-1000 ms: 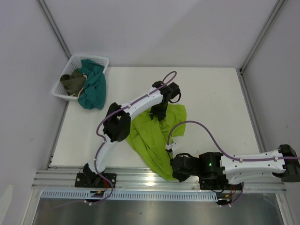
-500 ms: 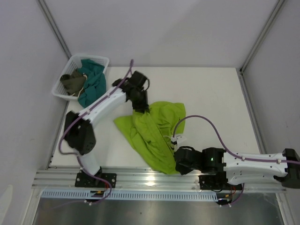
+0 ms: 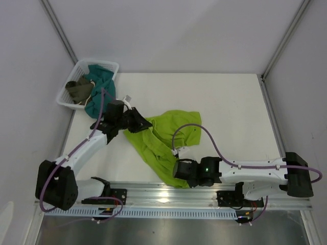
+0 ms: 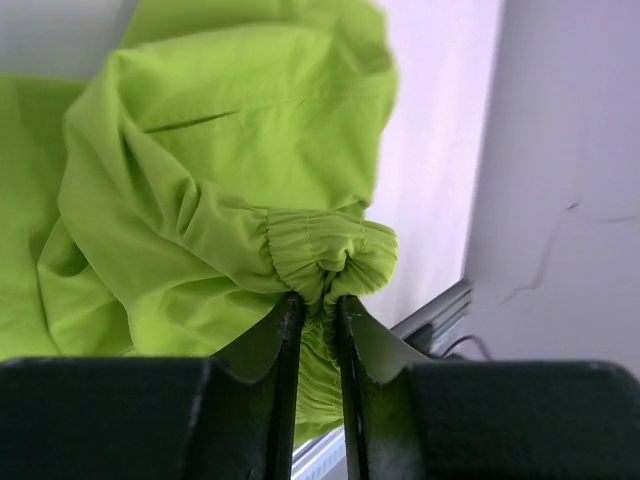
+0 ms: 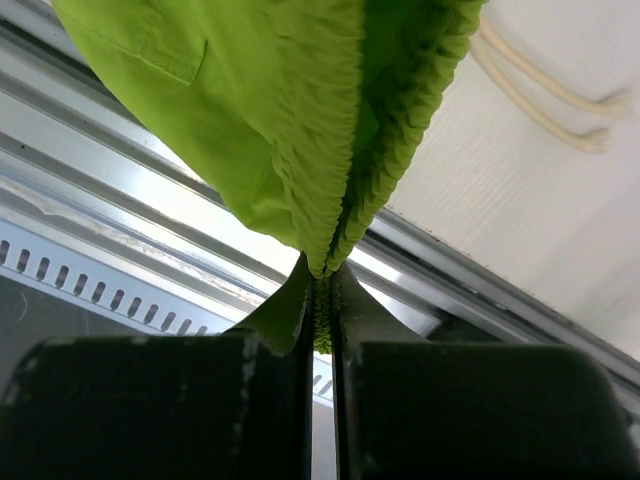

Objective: Fold and stack the shorts
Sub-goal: Flatten the shorts out

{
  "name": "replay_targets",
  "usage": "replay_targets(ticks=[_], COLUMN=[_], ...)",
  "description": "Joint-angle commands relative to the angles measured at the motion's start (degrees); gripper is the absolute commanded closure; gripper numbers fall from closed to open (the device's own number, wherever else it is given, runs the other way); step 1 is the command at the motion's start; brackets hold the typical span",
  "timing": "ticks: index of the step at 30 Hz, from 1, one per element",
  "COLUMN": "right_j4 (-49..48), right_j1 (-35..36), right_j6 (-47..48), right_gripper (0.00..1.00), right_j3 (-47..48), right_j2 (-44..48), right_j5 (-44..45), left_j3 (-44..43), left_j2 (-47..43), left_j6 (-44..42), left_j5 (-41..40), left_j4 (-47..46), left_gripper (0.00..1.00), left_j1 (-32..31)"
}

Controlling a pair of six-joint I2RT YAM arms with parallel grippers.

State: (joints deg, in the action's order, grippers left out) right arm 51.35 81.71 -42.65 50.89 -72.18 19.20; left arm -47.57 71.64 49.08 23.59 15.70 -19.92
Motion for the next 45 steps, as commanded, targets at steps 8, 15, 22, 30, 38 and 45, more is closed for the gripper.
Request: replay_targets(ticks=[8, 15, 22, 30, 38, 45], right_j4=[4.1, 8.14, 9.47, 8.33, 7.27, 6.13], right_j1=[0.29, 0.46, 2.4, 2.57, 2.66, 2.49], right_j6=[5.83, 6.27, 6.79, 8.2, 8.99, 9.87], right_gripper=[1.0, 1.0, 1.0, 1.0, 1.0, 1.0], right_j3=[8.25, 9.66, 11.42, 11.69, 11.07, 10.98], right_j2=[-5.95, -11.39, -14.39, -14.74, -15.18, -15.53], right_j5=[9.45, 11.2, 13.93, 13.15, 12.26, 11.56], left_j3=[18.7, 31.81, 42.38, 42.04, 28.61, 9.98], left_j2=[-14.23, -18.99, -24.34, -28.83, -27.43, -23.65], left_j6=[12.96, 13.75, 20.44, 21.23, 13.19, 0.05], left_j5=[9.1, 10.41, 10.59, 11.56, 9.21, -5.71], left_j4=[-23.07, -27.12, -37.4, -35.31, -21.89, 9.93], left_gripper=[1.0, 0.92, 0.64, 0.01, 0.01, 0.01], left_j1=[14.81, 19.57, 23.17, 23.7, 23.18, 17.82])
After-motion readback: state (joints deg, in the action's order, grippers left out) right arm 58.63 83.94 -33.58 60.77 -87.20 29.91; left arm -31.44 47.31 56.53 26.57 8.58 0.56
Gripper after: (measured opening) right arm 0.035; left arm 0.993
